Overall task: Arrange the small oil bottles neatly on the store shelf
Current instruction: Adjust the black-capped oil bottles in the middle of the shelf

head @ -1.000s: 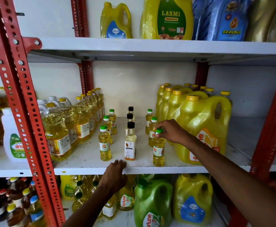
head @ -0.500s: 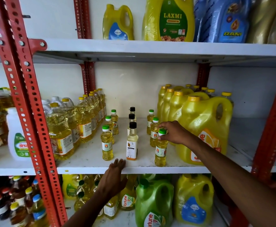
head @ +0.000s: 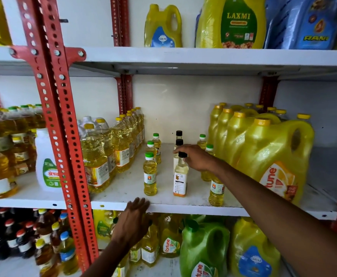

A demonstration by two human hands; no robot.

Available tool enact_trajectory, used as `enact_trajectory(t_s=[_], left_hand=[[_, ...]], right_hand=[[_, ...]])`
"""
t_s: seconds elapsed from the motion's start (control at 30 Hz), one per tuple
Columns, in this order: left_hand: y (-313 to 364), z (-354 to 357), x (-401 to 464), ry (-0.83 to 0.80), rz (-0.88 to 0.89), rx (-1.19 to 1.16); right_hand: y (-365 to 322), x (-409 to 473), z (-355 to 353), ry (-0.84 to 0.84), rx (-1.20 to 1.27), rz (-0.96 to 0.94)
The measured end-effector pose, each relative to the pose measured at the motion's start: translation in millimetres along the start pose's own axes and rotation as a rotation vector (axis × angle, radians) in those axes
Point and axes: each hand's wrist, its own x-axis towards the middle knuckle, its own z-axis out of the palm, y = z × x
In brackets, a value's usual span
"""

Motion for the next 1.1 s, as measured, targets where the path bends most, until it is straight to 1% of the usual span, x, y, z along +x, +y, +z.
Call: enact_trajectory(t_s=[0.17, 0.43, 0.8, 1.1], left_hand=[[1, -2, 5, 0.034, 0.000, -0.019], [9, -11, 10, 0.052, -0.022, -0.059], [16, -20, 9, 0.025, -0.041, -0.078], [20, -23, 7, 0.014, -0.047, -0.050]], right_hand=[[0, 14, -3, -0.023, 0.014, 0.054], [-3, 13, -4, 0.022, 0.055, 0.131], [-10, 3, -6, 0.058, 0.087, 0.127], [-17, -10, -6, 0.078, 0.076, 0.107]])
